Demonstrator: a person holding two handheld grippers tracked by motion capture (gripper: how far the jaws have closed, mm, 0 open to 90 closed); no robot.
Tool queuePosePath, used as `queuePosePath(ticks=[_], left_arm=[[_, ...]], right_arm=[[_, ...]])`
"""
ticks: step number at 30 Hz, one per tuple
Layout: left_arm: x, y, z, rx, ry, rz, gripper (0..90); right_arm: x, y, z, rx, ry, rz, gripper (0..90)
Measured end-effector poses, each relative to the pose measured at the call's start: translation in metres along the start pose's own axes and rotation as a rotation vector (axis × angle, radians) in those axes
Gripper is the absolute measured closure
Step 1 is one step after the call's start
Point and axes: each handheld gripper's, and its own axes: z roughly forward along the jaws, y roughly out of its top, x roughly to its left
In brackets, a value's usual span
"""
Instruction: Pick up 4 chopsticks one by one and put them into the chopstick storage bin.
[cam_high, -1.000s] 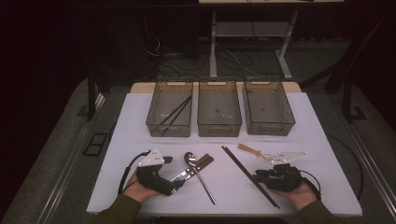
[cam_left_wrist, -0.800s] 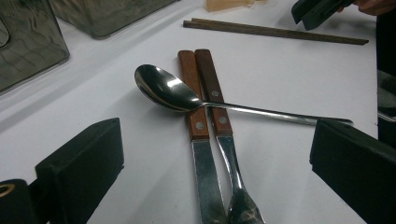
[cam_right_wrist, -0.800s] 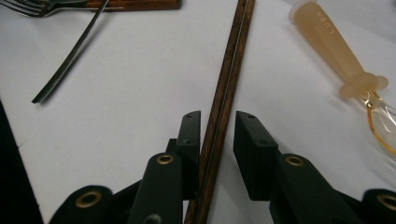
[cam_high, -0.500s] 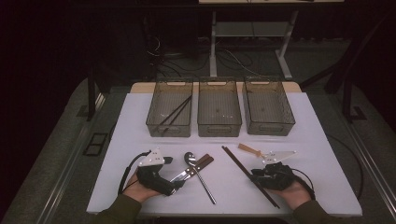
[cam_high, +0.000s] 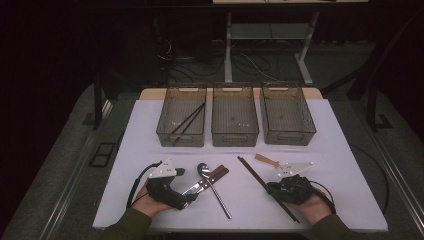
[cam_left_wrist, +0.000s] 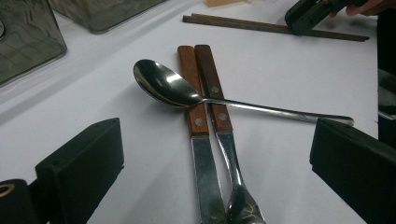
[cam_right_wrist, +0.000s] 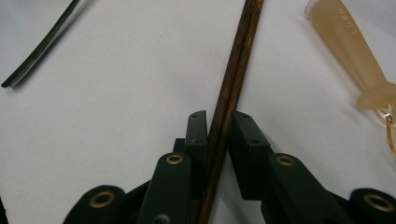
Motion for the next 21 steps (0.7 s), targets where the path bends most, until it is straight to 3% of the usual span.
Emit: queuePosePath(ticks=[21], left_arm=[[0.000,0.000,-0.001,-0.007,-0.003,-0.003,1.7]], right_arm=[[0.011,0.004,0.003,0.019,0.039,-0.096,78.4]])
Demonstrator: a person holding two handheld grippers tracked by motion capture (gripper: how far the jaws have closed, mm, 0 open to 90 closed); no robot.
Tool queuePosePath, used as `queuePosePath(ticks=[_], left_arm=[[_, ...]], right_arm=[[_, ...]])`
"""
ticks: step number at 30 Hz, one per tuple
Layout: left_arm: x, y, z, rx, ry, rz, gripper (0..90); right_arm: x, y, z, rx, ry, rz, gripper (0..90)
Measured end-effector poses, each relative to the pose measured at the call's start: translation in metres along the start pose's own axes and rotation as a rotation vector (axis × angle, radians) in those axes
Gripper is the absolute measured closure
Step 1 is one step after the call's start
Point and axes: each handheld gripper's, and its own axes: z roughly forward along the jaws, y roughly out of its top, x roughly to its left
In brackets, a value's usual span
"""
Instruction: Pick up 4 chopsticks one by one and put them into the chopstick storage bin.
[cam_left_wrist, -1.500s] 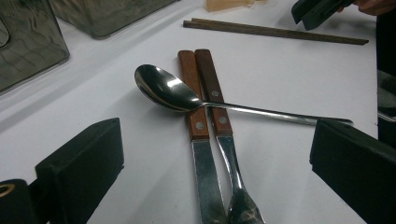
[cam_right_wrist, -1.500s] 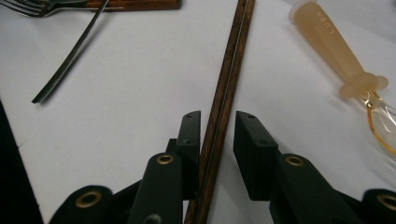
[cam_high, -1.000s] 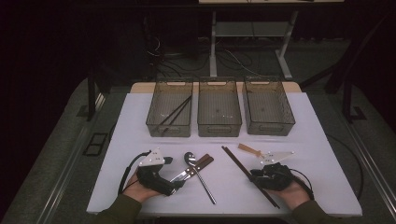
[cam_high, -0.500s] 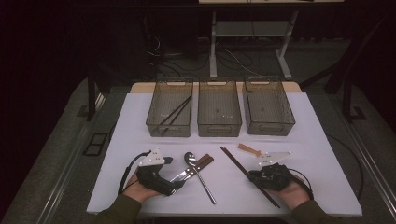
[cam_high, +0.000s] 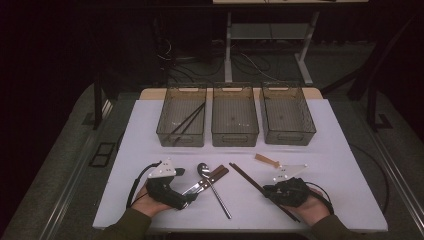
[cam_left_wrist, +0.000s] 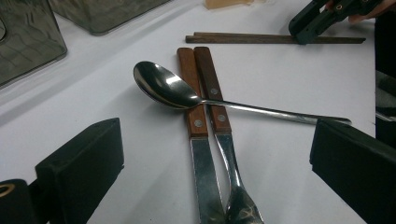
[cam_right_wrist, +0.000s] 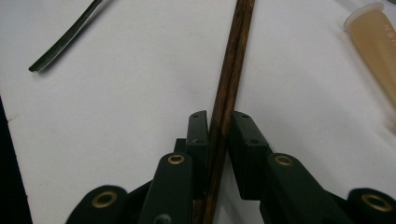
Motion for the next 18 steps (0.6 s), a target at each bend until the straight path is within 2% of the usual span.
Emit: queuePosePath(ticks=[8,13,18], left_arm=[[0.000,0.000,0.000,0.000,-0.001,0.000,1.7],[0.000,0.000,0.000,0.000,0.000,0.001,1.7],[0.000,0.000,0.000,0.000,-0.001,0.002,1.7]], right_arm=[[-0.003,0.001,-0.002,0.016,-0.030,-0.027,78.9],[-0.007,-0.001,-0.004,0.019,-0.055,-0.030,79.4],[-0.012,-0.003,-0.006,0.018,-0.063,-0.010,79.5]])
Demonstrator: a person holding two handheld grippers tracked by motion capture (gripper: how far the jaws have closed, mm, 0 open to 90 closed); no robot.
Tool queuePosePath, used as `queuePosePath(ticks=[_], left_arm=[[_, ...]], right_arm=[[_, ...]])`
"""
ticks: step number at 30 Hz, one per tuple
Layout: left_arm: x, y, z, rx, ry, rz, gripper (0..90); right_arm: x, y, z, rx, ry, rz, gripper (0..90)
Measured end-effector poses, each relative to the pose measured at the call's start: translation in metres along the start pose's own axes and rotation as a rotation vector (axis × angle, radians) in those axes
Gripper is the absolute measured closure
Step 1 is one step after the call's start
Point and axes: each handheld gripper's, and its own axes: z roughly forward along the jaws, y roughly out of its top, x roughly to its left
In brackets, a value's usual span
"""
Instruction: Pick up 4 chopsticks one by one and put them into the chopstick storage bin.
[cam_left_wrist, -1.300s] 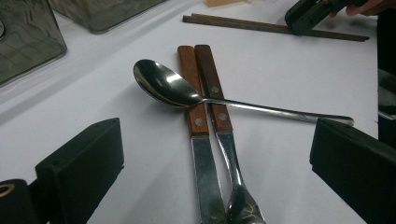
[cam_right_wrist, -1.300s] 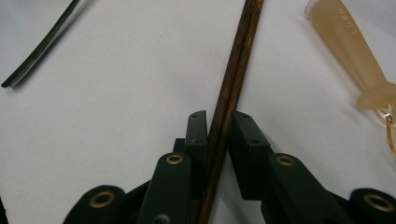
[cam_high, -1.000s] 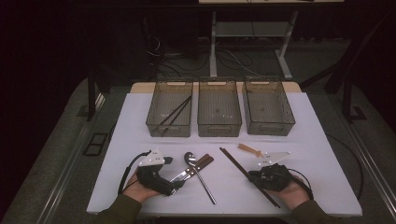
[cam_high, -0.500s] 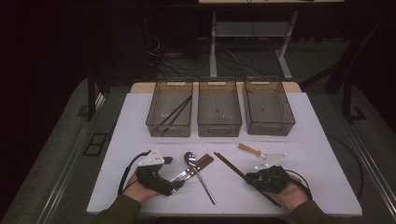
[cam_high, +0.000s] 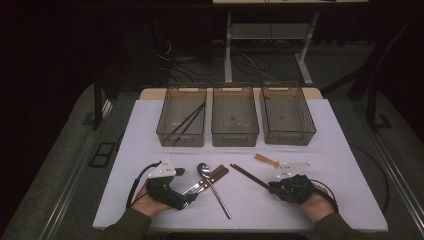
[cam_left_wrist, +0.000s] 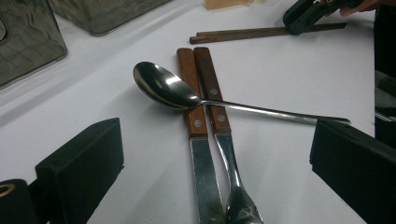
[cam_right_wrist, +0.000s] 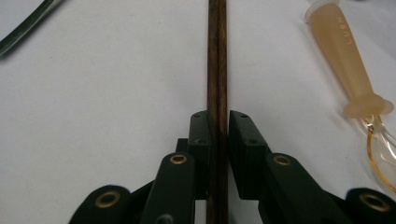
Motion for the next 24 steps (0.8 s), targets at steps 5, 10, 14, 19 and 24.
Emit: queuePosePath(ticks=[5,10,14,19,24], left_arm=[[0.000,0.000,0.000,0.001,-0.003,0.000,1.7],[0.000,0.000,0.000,0.001,-0.006,0.001,1.7],[0.000,0.000,0.000,0.001,-0.007,0.001,1.7],[0.000,0.000,0.000,0.001,-0.007,-0.002,1.7],[0.000,0.000,0.001,0.000,-0.008,-0.004,1.7]], right_arm=[[-0.004,-0.001,-0.002,-0.023,0.025,0.032,78.1],[-0.015,-0.005,-0.016,-0.082,0.048,0.093,78.2],[-0.021,-0.011,-0.020,-0.074,0.058,0.103,79.2],[-0.019,-0.013,-0.018,-0.054,0.080,0.091,80.5],[-0.017,-0.013,-0.014,-0.039,0.087,0.081,81.4]])
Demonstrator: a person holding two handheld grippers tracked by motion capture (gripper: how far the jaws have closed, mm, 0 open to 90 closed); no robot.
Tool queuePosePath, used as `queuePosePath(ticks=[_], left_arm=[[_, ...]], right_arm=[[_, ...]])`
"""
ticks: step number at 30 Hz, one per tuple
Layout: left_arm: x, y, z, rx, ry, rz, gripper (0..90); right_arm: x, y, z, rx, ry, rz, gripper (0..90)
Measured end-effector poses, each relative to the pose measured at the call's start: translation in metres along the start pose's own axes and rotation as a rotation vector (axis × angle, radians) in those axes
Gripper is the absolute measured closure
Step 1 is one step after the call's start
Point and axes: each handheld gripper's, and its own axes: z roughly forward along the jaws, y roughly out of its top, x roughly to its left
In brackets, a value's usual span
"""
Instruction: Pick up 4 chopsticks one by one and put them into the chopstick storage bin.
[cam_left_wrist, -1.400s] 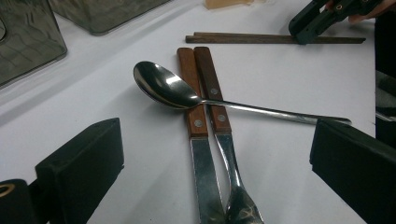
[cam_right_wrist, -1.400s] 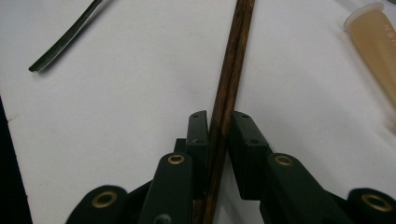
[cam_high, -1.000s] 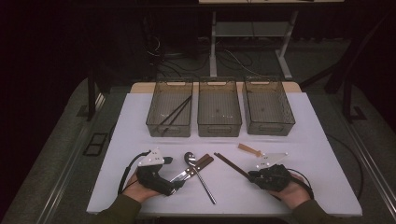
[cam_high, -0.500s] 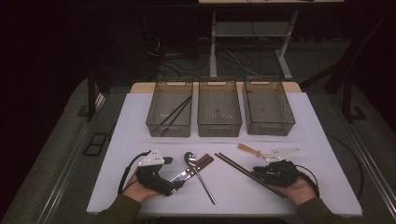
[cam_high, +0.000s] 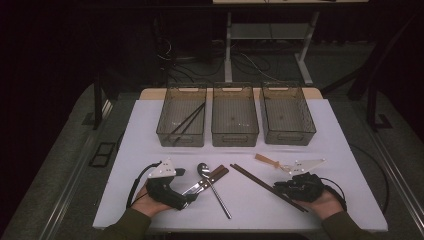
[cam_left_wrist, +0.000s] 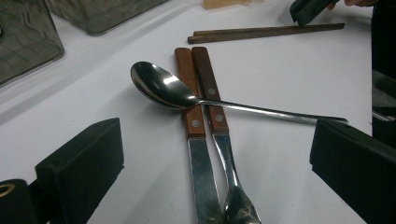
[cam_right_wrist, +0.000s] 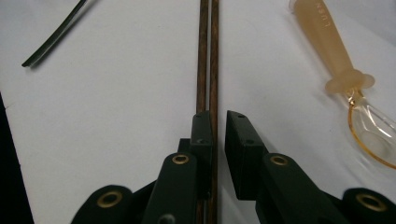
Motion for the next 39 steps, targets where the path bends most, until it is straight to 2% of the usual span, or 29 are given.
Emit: queuePosePath(ticks=[11,23,26,33,39], left_arm=[[0.000,0.000,0.001,0.001,0.001,-0.001,1.7],[0.000,0.000,0.001,0.002,0.003,0.000,1.7],[0.000,0.000,0.001,0.004,0.004,0.001,1.7],[0.000,0.000,0.001,0.004,0.004,0.000,1.7],[0.000,0.000,0.001,0.003,0.004,0.000,1.7]], right_arm=[[0.000,0.001,0.007,0.019,-0.009,-0.011,82.0],[0.002,0.003,0.012,-0.001,-0.046,-0.034,81.2],[0.002,0.003,0.012,-0.001,-0.054,-0.039,84.1],[0.001,0.001,0.013,-0.015,-0.051,-0.047,85.0],[0.000,0.001,0.012,-0.019,-0.043,-0.031,85.2]])
